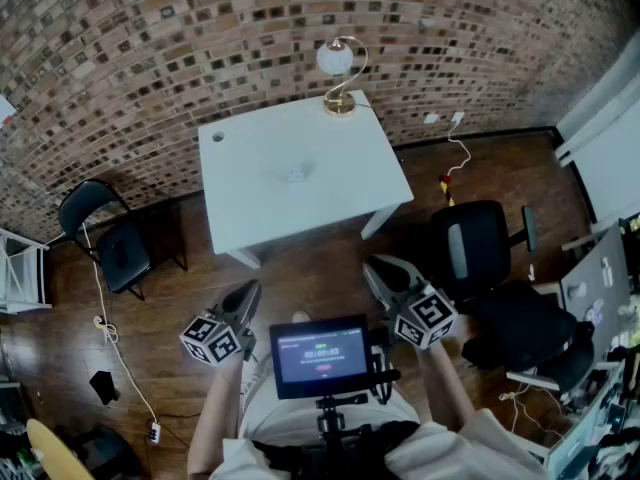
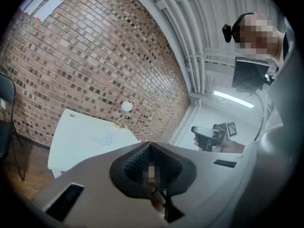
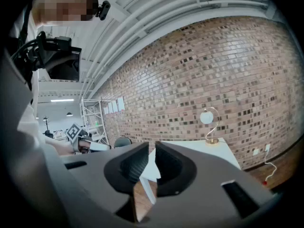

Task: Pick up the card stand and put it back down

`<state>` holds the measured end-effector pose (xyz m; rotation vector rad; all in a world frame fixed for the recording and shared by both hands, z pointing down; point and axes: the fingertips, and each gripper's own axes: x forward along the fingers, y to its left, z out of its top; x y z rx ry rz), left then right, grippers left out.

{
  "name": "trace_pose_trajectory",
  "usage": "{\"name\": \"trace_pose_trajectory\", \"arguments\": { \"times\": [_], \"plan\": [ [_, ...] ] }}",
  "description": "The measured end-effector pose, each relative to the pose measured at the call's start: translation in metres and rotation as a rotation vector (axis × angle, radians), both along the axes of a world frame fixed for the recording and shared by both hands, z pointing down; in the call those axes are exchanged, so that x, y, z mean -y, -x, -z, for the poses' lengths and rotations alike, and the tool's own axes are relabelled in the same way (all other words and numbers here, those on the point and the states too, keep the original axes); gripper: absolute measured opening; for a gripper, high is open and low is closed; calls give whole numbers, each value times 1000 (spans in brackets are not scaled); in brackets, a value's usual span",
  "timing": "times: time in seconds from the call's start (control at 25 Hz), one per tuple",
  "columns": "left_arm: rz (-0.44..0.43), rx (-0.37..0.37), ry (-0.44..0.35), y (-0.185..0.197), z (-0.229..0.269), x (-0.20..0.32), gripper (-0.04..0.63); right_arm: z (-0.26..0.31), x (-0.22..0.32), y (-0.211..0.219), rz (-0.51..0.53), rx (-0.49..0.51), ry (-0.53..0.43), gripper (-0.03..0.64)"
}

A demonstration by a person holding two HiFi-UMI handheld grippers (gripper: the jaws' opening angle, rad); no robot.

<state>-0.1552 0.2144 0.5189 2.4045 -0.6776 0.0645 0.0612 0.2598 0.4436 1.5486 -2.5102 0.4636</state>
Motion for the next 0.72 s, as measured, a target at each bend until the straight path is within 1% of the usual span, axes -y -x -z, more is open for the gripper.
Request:
{"name": "trace_pose_trajectory", "arguments": {
  "times": [0.16,0.24,0.4,0.6,0.72],
  "plan": [
    [-5,16,-32,25,-6,24,-3,-2,18,22,-31,44,22,51],
    [-3,2,-48,29,-4,31,-2,-3,21,26,-34,44,29,51],
    [4,-34,-67,23,-5,46,-3,-2,30,18,-44,6,37,51],
    [-14,-35,-97,8,5,52,-3,-18,53,1,-65,21,69,51],
    [6,-29,-92,10,5,66,-3,-25,81,-2,-61,23,76,51]
  ]
}}
